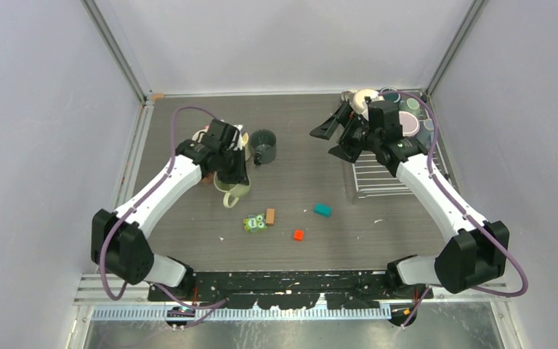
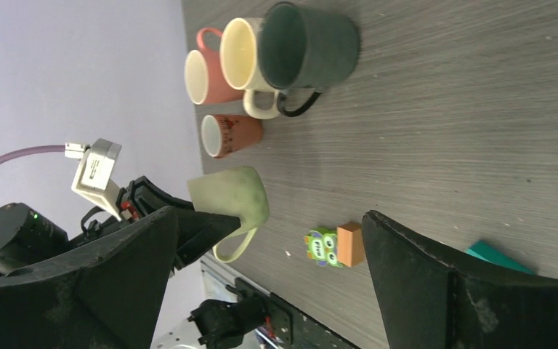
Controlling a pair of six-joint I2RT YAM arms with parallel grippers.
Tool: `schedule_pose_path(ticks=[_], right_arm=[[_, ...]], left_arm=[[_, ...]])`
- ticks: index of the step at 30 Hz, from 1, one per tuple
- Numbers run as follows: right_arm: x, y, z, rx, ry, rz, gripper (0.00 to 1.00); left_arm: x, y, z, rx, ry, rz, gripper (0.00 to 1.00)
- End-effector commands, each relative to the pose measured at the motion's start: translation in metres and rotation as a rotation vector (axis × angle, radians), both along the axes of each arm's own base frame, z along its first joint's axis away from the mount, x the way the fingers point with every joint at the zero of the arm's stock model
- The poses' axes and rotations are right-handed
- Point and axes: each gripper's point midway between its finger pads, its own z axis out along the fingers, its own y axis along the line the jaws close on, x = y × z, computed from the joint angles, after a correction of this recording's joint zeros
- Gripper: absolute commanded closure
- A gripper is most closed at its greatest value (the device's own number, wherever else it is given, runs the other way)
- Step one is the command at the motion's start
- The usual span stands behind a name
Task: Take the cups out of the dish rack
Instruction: Place the cup at the center of the board.
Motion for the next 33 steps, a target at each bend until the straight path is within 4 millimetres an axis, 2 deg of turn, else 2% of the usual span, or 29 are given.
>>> schedule_pose_path(ticks=[1, 5, 14, 20, 33], right_arm=[[0.008, -0.009, 0.003, -0.084, -0.033, -0.025, 0.0], [0.009, -0.013, 0.002, -0.106, -0.034, -0.038, 0.0], [0.011, -0.013, -0.001, -0.123, -0.028, -0.035, 0.0], [0.014, -0.011, -0.003, -0.129, -0.026, -0.021, 0.0], [0.026, -0.006, -0.006, -0.125, -0.031, -0.01, 0.0]], left_arm=[[0.022, 0.021, -0.021, 0.153, -0.051, 0.033, 1.0], [0.032, 0.019, -0.047, 0.195, -0.006, 0.017, 1.0], [0.051, 0.028, -0.078, 0.285, 0.03, 0.042, 1.0], [0.064, 0.034, -0.089, 0.299, 0.052, 0.06, 1.0], [0.092, 0.03, -0.099, 0.341, 0.066, 0.032, 1.0]])
